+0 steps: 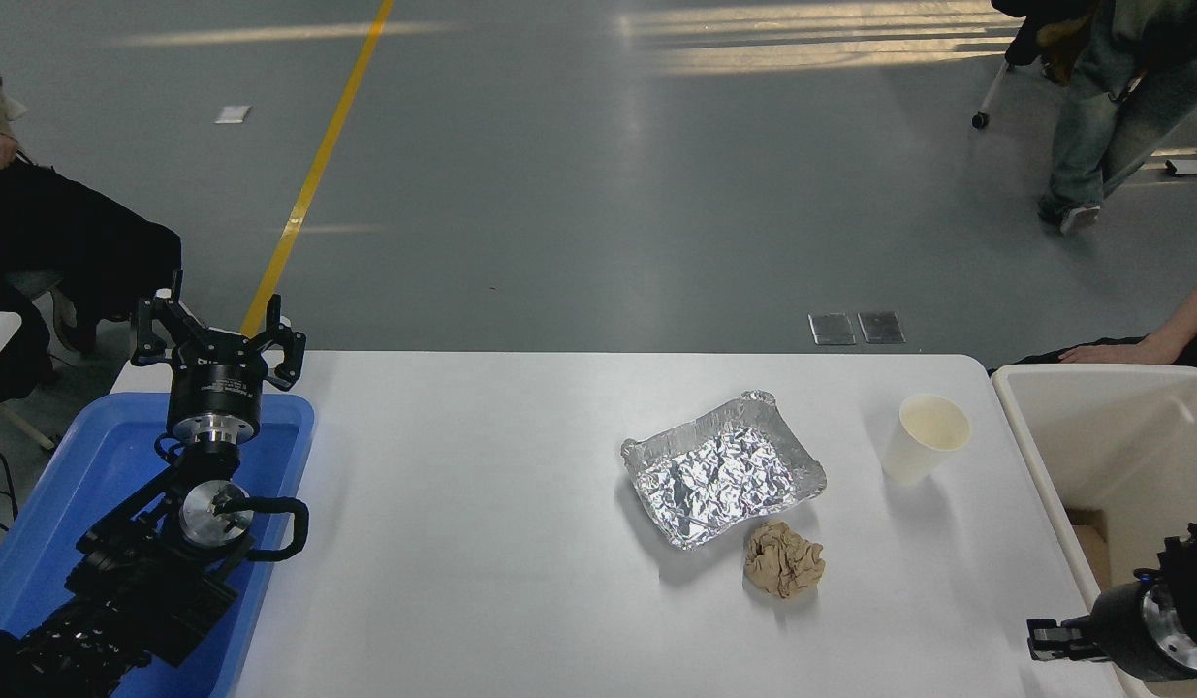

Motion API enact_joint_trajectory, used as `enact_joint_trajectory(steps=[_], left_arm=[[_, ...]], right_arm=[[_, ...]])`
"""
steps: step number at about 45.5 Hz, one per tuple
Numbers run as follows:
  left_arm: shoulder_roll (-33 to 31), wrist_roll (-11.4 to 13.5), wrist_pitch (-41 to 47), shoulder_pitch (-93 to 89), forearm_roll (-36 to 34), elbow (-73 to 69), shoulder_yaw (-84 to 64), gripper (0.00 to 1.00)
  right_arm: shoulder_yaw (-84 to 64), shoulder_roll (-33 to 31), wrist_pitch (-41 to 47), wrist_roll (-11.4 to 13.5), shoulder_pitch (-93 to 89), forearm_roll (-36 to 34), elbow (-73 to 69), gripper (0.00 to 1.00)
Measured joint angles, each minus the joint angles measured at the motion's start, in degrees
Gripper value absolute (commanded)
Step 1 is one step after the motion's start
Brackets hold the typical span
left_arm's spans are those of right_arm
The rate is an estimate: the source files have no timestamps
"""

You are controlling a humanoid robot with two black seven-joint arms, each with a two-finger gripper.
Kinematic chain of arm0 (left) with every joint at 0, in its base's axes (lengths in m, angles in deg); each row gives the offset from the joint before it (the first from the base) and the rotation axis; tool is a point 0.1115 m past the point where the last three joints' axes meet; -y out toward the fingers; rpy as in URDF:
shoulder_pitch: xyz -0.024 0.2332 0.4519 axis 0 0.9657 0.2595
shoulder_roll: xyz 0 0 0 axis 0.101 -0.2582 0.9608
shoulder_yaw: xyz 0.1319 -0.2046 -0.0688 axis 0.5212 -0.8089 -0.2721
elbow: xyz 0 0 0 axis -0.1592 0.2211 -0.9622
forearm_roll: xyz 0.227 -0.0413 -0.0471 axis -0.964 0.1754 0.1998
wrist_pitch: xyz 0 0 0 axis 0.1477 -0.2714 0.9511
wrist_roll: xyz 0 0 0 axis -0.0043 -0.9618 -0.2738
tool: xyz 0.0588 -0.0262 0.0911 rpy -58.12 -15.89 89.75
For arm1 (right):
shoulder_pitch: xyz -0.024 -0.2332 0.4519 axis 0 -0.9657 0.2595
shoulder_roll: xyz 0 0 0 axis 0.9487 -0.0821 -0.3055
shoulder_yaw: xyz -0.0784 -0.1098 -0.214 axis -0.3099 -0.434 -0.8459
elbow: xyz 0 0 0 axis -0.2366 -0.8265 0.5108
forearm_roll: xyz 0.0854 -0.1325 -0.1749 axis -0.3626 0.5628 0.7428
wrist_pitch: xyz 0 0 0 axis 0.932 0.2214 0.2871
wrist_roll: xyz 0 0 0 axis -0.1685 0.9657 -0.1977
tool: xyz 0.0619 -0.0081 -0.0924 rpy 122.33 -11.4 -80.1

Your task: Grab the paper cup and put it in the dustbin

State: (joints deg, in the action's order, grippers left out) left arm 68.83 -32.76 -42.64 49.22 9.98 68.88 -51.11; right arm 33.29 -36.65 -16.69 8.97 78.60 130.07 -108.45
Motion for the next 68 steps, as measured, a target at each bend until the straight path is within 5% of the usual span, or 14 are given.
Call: enact_joint_trajectory(steps=[37, 38, 39, 40, 41, 57, 68], left_arm=[[0.04, -0.07, 0.01, -0.05, 0.06, 0.00, 0.12, 0.99], [0.04, -0.07, 0.01, -0.06, 0.06, 0.00, 0.12, 0.99], [0.04, -0.07, 0.01, -0.05, 0.05, 0.00, 0.12, 0.99], [0.04, -0.07, 0.01, -0.05, 0.06, 0.00, 0.13, 0.99], [0.04, -0.07, 0.02, -0.06, 0.04, 0.00, 0.13, 0.99], [0.08, -0.07, 0.01, -0.01, 0.04, 0.00, 0.13, 0.99], [0.10, -0.07, -0.09, -0.09, 0.00, 0.00, 0.13, 0.99]], right_arm=[[-1.08, -4.37, 5.74, -0.07, 10.41, -0.42, -5.49, 0.00], [-1.10, -4.84, 6.45, -0.08, 11.43, -0.44, -5.88, 0.04], [-1.16, -5.49, 7.57, -0.06, 12.96, -0.46, -6.38, 0.42], [-1.18, -5.94, 8.37, -0.09, 14.04, -0.49, -6.80, 0.95], [-1.20, -6.46, 9.35, -0.10, 15.30, -0.51, -7.23, 1.00], [-1.20, -12.85, 26.92, -0.16, 37.45, -0.69, -11.06, 1.00], [-11.90, -7.15, 32.16, -1.11, 57.91, -4.89, -12.48, 1.00]])
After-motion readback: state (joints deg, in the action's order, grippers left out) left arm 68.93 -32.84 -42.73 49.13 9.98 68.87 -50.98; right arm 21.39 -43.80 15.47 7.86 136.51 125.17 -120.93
